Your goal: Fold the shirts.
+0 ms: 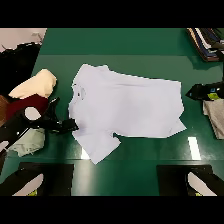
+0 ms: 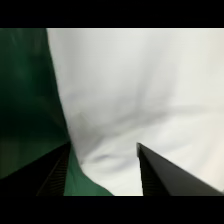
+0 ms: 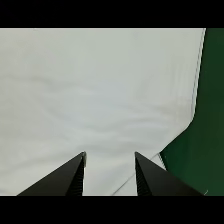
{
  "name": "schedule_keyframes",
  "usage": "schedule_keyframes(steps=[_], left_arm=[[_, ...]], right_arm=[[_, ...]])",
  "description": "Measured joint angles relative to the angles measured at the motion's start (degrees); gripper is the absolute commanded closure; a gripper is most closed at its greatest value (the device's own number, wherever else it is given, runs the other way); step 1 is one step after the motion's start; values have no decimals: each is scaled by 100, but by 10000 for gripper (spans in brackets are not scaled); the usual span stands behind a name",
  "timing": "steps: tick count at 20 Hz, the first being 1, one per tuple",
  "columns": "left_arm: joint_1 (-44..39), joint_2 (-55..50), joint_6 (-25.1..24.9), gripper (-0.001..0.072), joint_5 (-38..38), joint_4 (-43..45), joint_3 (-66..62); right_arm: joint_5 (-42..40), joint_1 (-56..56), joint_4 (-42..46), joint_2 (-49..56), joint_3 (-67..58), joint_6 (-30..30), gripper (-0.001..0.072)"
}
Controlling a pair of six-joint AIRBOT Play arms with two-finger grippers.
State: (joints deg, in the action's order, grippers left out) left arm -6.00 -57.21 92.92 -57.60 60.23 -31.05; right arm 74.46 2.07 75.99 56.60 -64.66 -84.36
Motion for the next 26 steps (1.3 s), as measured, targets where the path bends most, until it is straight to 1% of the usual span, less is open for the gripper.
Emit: schedule_keyframes(steps=[6,7,8,9,12,13,14,15,16,17,21,25,26], left_arm=[[0,13,-188,211,116,-181,66],[0,13,-216,360,83,-186,70],[0,13,-236,563,50,-190,70],[0,13,-260,668,20,-201,70],[0,15,-350,675,9,-221,63],[0,15,-393,675,-7,-221,31],[0,15,-437,675,-24,-221,-31],[0,13,-474,675,-44,-221,-107],[0,15,-509,675,-55,-223,-210],[0,13,-538,674,-66,-225,-310],[0,15,-601,675,-33,-225,-638],[0,13,-623,675,-2,-227,-745],[0,13,-623,675,-2,-229,-756]], right_arm=[[282,-2,11,-74,485,0,352],[295,-22,7,-74,623,0,351],[315,-72,7,-79,756,0,351],[323,-155,7,-83,872,-2,351],[378,-678,4,-85,1224,0,346],[413,-951,2,-85,1379,0,289],[446,-1255,7,-85,1565,0,190],[472,-1547,7,-85,1762,0,192],[476,-1875,0,-85,1993,0,223],[463,-2170,-46,-85,2216,26,279],[52,-3088,-879,-85,3036,457,286],[-485,-3193,-1432,66,3370,660,294],[-581,-3117,-1519,179,3368,686,405]])
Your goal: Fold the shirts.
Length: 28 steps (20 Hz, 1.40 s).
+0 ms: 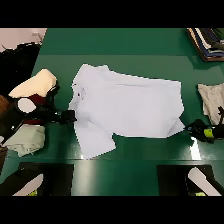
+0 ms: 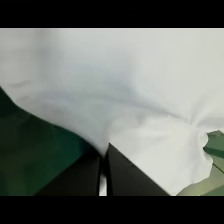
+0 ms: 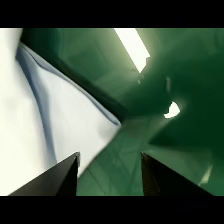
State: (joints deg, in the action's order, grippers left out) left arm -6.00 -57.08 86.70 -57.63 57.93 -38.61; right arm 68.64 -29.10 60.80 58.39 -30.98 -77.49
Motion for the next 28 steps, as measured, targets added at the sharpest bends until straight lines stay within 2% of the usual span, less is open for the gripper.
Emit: schedule_keyframes(steps=[2,3,4,6,10,14,19,23,28], left_arm=[[0,2,-2,675,0,0,-13],[0,2,-4,675,0,0,-20],[0,4,-4,675,0,-2,-22],[0,7,-7,675,-13,0,-59],[0,114,-2,676,-162,98,-450],[2,658,162,675,-448,518,-1611],[2,1364,304,675,-699,1115,-4105],[2,1563,326,675,-697,1342,-6325],[2,1624,345,675,-319,1425,-7868]], right_arm=[[-116,221,-131,299,-101,24,429],[-149,358,-210,470,-186,37,537],[-192,485,-238,623,-267,48,606],[-267,732,-245,872,-435,55,698],[-358,1075,-164,848,-756,66,699],[-179,1185,-205,-26,-1657,70,699],[-203,1217,-236,-1150,-3757,70,699],[-319,1217,-162,-1589,-5471,70,699],[-85,1217,466,-1709,-7077,46,700]])
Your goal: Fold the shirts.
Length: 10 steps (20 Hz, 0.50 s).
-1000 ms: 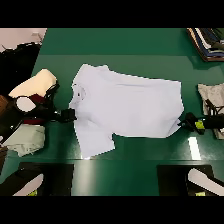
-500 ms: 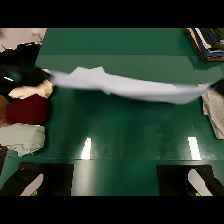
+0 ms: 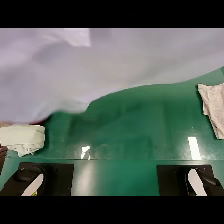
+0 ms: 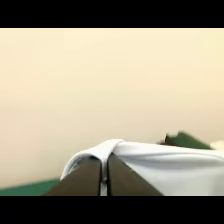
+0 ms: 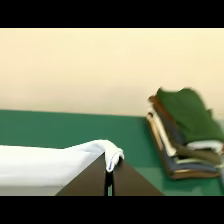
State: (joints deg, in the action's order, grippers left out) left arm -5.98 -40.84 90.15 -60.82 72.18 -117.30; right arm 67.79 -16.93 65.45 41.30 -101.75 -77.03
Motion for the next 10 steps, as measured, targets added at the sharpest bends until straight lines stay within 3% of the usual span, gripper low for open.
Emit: schedule_keyframes(steps=[5,10], left_arm=[[0,-225,85,675,-219,74,61],[0,-916,103,674,-824,85,1215]], right_arm=[[748,0,487,472,-1056,-238,700],[1502,26,568,1331,-872,-435,699]])
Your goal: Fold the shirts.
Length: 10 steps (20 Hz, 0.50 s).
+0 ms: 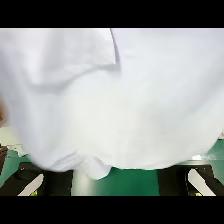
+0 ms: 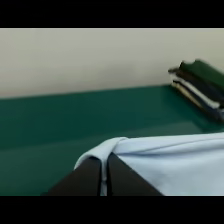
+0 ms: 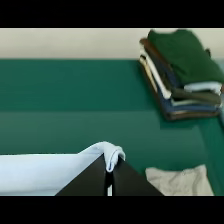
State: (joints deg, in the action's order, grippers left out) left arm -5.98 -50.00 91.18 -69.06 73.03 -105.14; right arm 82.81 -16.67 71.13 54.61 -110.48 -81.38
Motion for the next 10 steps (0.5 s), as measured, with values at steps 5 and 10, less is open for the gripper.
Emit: schedule_keyframes(steps=[5,10], left_arm=[[4,-1067,-2,674,-44,46,1552],[4,-2492,-232,675,1198,48,2354]], right_arm=[[199,450,72,1150,1322,-50,699],[-597,979,83,2643,2122,-59,699]])
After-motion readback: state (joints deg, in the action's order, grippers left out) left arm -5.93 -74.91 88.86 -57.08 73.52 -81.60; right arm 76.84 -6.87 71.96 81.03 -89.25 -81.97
